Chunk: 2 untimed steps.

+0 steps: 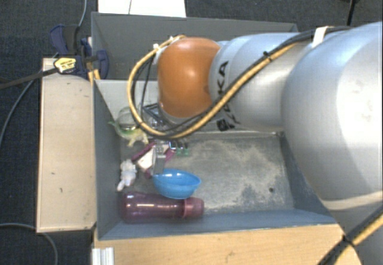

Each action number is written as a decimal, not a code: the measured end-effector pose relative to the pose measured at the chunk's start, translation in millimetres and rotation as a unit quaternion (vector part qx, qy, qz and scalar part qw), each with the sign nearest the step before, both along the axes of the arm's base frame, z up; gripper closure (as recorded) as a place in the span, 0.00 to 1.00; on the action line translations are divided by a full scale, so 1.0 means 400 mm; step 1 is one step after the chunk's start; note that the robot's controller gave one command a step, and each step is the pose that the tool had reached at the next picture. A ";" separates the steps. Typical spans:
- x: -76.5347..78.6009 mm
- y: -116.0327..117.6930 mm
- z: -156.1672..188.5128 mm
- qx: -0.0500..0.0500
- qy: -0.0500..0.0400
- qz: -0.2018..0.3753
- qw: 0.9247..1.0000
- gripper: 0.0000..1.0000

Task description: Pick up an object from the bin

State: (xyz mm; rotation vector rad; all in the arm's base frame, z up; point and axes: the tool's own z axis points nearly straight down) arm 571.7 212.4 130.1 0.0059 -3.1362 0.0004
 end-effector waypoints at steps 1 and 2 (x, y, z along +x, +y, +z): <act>0.005 -0.002 0.012 0.001 -0.004 -0.002 1.000 0.00; 0.000 0.003 -0.028 0.002 -0.006 0.025 1.000 0.00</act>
Offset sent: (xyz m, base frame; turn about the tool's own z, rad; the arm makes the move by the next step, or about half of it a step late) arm -0.0123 0.0052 -0.0601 -0.1687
